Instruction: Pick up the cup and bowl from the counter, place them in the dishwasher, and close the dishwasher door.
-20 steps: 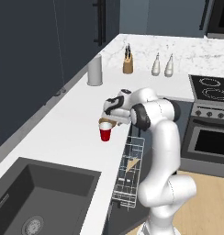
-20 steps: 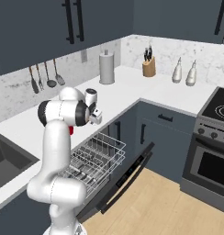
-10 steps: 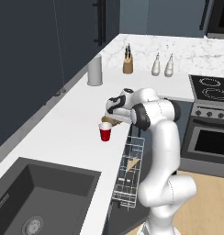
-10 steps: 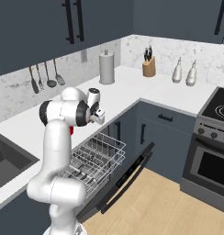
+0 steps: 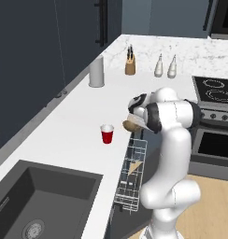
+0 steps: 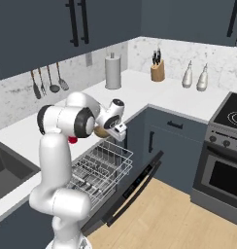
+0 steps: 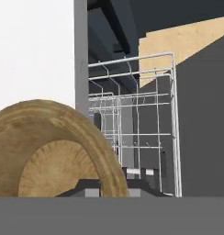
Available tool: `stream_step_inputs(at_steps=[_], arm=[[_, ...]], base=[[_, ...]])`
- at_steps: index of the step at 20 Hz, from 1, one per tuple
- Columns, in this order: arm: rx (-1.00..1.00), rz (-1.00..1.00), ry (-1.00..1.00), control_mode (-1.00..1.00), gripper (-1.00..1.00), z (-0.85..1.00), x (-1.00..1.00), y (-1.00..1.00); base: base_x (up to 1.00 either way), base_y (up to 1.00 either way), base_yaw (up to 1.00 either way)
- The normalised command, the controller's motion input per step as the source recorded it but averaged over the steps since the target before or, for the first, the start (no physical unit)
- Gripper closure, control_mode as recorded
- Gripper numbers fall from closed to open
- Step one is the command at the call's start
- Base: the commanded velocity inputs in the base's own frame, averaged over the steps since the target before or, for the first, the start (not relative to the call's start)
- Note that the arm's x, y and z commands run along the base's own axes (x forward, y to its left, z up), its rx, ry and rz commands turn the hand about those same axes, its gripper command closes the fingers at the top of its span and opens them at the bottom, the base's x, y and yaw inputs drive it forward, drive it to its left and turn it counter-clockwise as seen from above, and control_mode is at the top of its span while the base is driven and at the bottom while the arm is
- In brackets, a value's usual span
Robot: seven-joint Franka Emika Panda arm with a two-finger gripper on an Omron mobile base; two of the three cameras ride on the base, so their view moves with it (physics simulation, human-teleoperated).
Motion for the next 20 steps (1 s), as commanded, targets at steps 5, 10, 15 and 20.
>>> stream_step_inputs(at_steps=[5,10,15,20], arm=[[0.01,0.00,-0.01,-1.00,1.00,0.00,-1.00,-0.54],[0.00,0.03,0.00,-1.00,1.00,-0.18,-0.87,-0.27],[0.02,0.19,-0.11,-1.00,1.00,-0.44,-0.01,0.00],[0.12,0.20,-0.18,-1.00,1.00,-0.37,-0.06,0.00]], base=[[0.00,0.00,0.00],[0.00,0.00,0.00],[0.00,0.00,0.00],[0.00,0.00,0.00]])
